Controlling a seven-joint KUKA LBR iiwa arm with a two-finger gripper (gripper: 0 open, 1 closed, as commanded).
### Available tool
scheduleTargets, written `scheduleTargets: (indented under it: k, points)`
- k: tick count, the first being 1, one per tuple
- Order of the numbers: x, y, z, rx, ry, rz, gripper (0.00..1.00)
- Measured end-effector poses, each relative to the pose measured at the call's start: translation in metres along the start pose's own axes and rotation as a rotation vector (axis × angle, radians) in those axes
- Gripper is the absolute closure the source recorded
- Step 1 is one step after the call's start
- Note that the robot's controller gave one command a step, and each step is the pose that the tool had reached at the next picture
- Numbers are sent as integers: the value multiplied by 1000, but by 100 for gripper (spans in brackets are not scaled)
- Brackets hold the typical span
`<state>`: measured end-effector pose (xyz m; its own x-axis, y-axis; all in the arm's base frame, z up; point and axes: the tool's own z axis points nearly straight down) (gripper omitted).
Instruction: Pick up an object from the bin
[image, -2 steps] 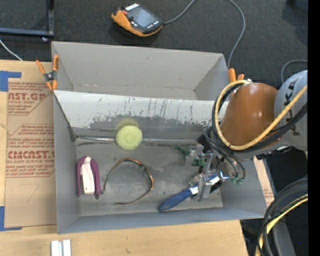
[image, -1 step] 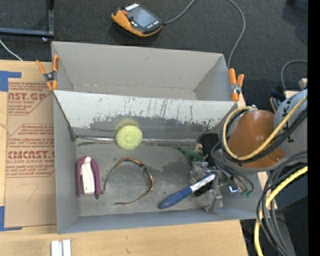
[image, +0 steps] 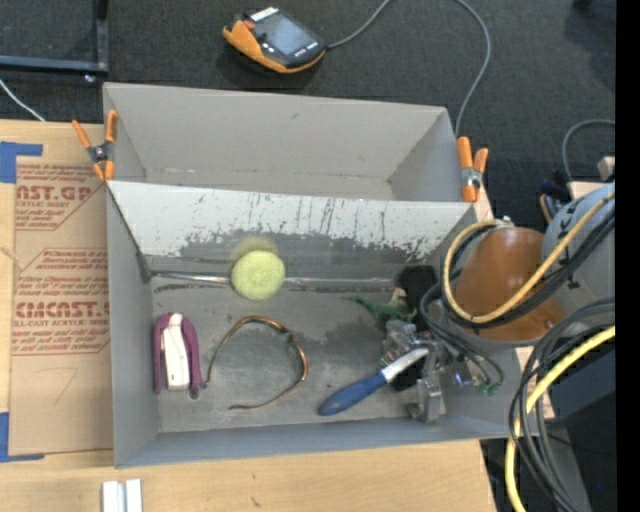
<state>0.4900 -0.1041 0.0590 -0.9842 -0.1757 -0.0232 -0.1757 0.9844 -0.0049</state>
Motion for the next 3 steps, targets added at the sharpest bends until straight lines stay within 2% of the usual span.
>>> scheduleTargets:
  k: [1,2,3]
  points:
    - [-13,-1,-10,-5,16,43,0]
    - [-1,12,-12,3,-7,-50,0]
    - [-13,1,-9,-7,16,42,100]
